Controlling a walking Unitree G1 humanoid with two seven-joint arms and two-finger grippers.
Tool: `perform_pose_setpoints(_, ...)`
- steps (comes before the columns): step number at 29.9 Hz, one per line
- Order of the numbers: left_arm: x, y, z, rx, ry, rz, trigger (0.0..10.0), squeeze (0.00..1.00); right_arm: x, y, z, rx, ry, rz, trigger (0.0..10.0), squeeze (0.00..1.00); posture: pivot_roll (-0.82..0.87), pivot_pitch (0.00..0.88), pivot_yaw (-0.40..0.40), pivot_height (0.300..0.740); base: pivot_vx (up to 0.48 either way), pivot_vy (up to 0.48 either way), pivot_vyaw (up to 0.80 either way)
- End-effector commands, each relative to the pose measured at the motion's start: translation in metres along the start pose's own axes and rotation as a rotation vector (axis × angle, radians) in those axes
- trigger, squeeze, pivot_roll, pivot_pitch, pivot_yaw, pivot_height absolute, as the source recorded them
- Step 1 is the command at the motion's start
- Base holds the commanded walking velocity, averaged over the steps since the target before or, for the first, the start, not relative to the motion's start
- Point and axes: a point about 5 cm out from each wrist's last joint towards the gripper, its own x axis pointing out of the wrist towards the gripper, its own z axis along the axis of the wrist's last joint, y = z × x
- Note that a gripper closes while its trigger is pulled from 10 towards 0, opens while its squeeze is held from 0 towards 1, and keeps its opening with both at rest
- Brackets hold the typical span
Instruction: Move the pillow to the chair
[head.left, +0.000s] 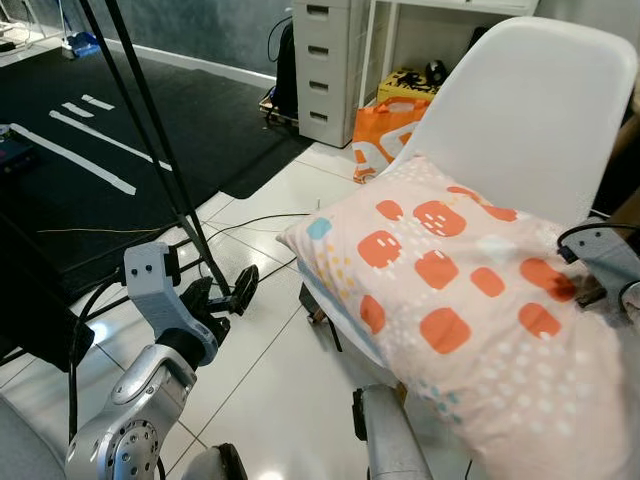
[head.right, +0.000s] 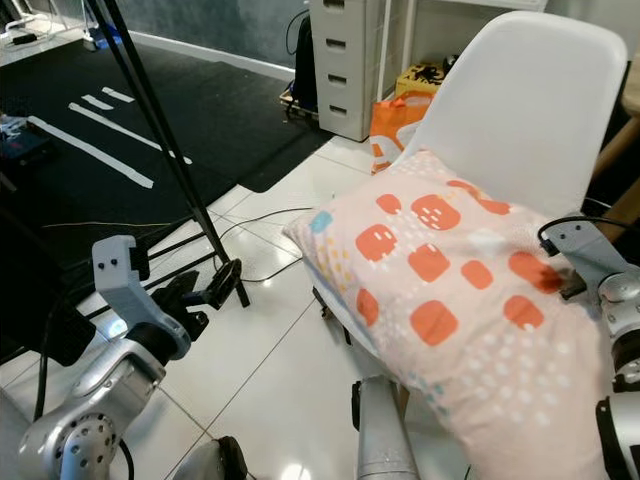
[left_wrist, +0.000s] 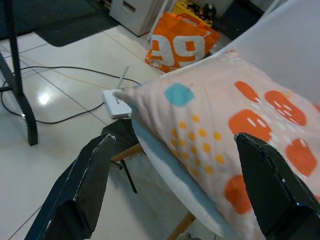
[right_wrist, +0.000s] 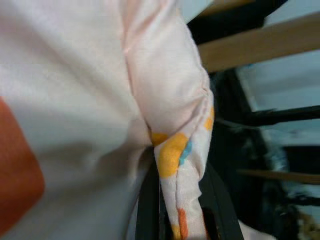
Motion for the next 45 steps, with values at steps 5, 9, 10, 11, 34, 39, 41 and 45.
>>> perform_pose_setpoints(5, 0.000, 0.001, -0.002, 0.002, 0.026, -0.008, 10.0, 0.00, -0.002, -0.025, 0.014, -0.005, -0.065, -0.174, 10.0, 0.00, -0.18, 0.110, 0.094, 0.500, 0.000, 0.000, 0.00)
perform_pose_setpoints(9, 0.001, 0.000, 0.000, 0.006, 0.027, -0.013, 10.0, 0.00, -0.002, -0.027, 0.036, -0.013, -0.130, -0.215, 10.0, 0.00, -0.18, 0.111, 0.103, 0.490, 0.000, 0.000, 0.00)
perform_pose_setpoints(10, 0.001, 0.000, 0.000, 0.006, 0.027, -0.013, 10.0, 0.00, -0.002, -0.027, 0.036, -0.013, -0.130, -0.215, 10.0, 0.00, -0.18, 0.111, 0.103, 0.490, 0.000, 0.000, 0.00)
perform_pose_setpoints(11, 0.002, 0.000, 0.001, 0.009, 0.026, -0.017, 10.0, 0.00, -0.002, -0.024, 0.054, -0.007, -0.183, -0.219, 10.0, 0.00, -0.17, 0.116, 0.103, 0.480, 0.000, 0.000, 0.00)
perform_pose_setpoints(34, -0.001, -0.004, 0.000, -0.005, 0.024, -0.009, 10.0, 0.00, 0.003, 0.005, 0.063, 0.262, -0.166, -0.085, 10.0, 1.00, -0.18, 0.128, 0.080, 0.460, 0.000, 0.000, 0.00)
perform_pose_setpoints(39, -0.001, -0.003, 0.000, -0.010, 0.019, -0.007, 10.0, 0.00, 0.002, -0.008, 0.054, 0.244, -0.137, -0.152, 10.0, 1.00, -0.18, 0.126, 0.076, 0.460, 0.000, 0.000, 0.00)
perform_pose_setpoints(41, 0.000, -0.003, 0.000, -0.014, 0.014, -0.004, 10.0, 0.00, -0.001, -0.026, 0.050, 0.176, -0.116, -0.249, 10.0, 1.00, -0.18, 0.122, 0.068, 0.460, 0.000, 0.000, 0.00)
perform_pose_setpoints(45, 0.001, -0.003, 0.000, -0.017, 0.006, -0.001, 10.0, 0.00, -0.004, -0.044, 0.048, 0.119, -0.112, -0.337, 10.0, 1.00, -0.19, 0.117, 0.062, 0.460, 0.000, 0.000, 0.00)
